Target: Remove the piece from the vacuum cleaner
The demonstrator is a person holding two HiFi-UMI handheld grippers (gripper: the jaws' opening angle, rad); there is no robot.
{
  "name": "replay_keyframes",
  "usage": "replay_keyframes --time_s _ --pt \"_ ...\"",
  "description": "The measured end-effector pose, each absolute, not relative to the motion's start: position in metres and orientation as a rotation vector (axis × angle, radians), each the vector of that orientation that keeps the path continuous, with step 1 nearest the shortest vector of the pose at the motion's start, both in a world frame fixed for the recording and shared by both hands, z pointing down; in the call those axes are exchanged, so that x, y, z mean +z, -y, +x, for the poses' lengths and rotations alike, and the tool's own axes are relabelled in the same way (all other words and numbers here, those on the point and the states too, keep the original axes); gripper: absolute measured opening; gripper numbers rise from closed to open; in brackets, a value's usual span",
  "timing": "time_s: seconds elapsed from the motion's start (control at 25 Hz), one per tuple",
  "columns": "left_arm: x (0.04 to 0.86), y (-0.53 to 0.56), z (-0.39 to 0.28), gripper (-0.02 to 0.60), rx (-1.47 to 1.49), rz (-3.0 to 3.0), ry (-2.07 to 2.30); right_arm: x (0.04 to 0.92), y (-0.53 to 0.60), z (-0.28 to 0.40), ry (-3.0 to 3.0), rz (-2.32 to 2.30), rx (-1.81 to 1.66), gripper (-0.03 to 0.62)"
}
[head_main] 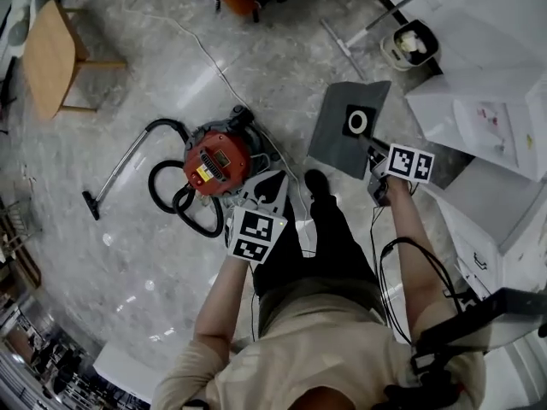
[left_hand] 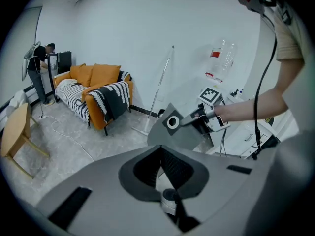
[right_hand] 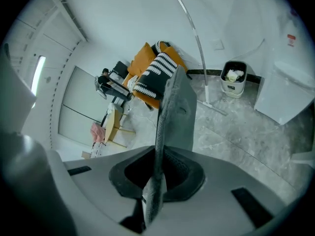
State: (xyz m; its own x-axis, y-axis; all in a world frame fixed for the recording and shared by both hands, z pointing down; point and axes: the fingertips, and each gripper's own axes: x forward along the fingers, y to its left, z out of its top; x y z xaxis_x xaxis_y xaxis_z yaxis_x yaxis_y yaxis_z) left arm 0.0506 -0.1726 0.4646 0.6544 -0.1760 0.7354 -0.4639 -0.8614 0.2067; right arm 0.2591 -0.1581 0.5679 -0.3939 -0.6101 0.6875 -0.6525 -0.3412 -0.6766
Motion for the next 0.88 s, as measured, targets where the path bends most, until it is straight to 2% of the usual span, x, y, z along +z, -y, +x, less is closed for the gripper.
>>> replay_keyframes --time_s 0.56,0.88 --pt "0.358 0.178 0.002 0.003 1.1 2.531 0.744 0.459 0.158 0.204 2.041 1.444 1.744 0.028" --pt "0.32 0.186 0.004 0.003 1.106 2.537 0.896 0.413 0.174 0.204 2.18 1.332 1.61 0.028"
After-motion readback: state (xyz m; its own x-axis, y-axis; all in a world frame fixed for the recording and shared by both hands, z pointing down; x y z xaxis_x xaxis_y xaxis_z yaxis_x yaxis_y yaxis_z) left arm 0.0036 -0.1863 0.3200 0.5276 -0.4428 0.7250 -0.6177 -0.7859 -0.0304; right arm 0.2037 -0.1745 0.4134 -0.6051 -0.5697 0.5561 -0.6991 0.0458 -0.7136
